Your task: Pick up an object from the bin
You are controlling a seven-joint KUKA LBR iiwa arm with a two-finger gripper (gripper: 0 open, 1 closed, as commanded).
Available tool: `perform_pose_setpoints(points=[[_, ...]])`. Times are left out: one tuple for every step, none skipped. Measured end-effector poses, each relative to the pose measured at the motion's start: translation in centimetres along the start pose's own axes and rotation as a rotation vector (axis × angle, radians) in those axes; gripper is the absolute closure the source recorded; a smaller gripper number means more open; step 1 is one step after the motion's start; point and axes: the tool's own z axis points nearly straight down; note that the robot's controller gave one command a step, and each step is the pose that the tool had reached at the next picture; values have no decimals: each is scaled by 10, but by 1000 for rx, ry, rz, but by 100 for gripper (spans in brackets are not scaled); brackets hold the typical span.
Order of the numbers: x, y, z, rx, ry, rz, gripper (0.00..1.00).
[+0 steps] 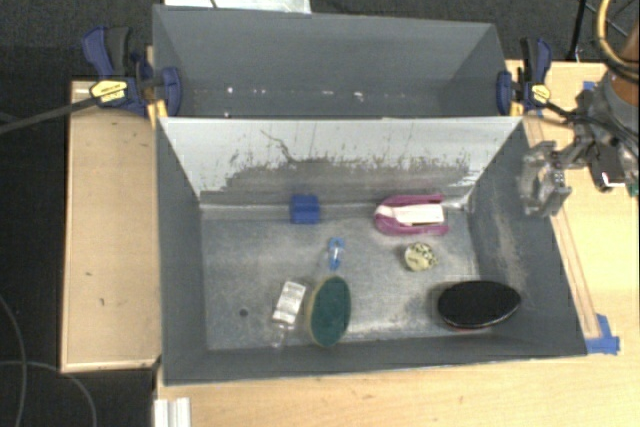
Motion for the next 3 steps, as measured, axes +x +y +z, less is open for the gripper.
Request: perform_pose_setpoints(points=[[1, 0, 5, -3, 9, 3, 0], [63, 24, 116, -3, 19, 327, 0], [63, 32, 239, -3, 18, 305, 0]])
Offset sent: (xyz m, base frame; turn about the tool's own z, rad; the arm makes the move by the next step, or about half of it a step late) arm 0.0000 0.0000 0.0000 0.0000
